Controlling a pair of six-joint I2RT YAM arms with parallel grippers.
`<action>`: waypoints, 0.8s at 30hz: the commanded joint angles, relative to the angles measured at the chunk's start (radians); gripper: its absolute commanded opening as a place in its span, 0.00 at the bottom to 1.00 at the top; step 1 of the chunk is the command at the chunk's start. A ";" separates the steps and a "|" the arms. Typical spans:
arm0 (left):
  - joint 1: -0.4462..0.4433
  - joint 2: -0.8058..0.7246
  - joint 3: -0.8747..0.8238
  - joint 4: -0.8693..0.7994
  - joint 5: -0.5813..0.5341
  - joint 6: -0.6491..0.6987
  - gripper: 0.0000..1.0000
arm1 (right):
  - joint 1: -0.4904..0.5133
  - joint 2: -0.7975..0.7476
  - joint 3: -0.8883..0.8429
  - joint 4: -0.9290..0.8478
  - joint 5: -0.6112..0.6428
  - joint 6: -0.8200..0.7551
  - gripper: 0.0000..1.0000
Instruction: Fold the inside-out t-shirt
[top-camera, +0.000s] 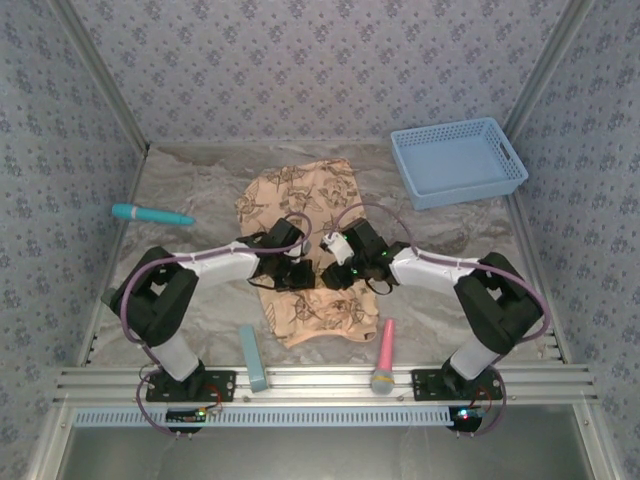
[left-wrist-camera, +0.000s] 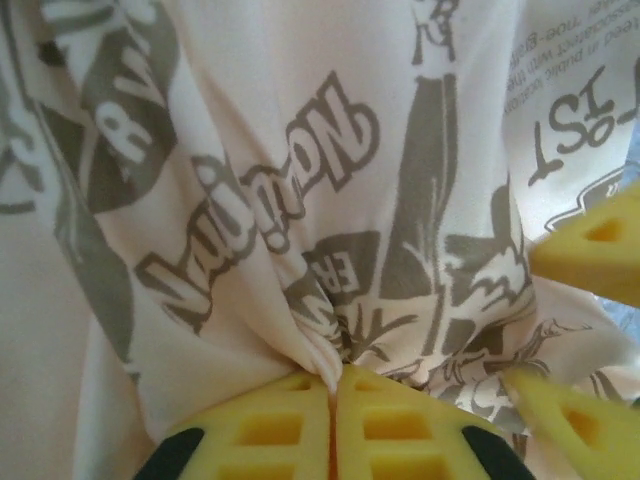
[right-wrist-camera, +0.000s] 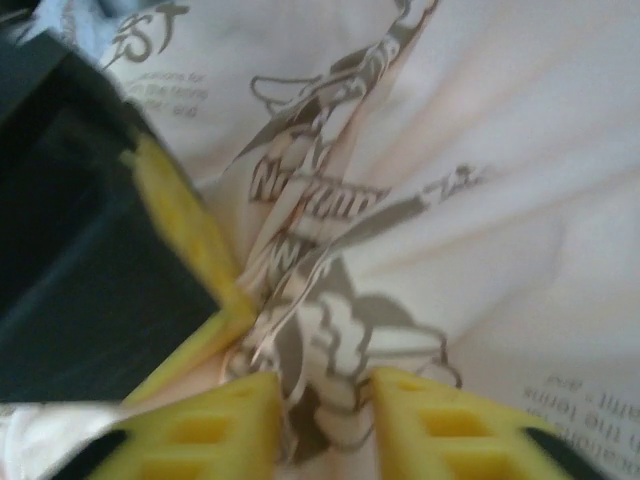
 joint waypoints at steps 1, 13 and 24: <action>-0.031 -0.083 -0.039 0.036 -0.017 0.063 0.03 | -0.009 0.022 0.043 -0.042 0.016 0.045 0.13; -0.141 -0.324 -0.183 0.177 -0.021 0.283 0.00 | -0.155 -0.057 0.062 -0.124 -0.007 0.121 0.00; -0.250 -0.304 -0.195 0.138 -0.101 0.288 0.36 | -0.197 -0.069 -0.002 -0.179 0.117 0.159 0.22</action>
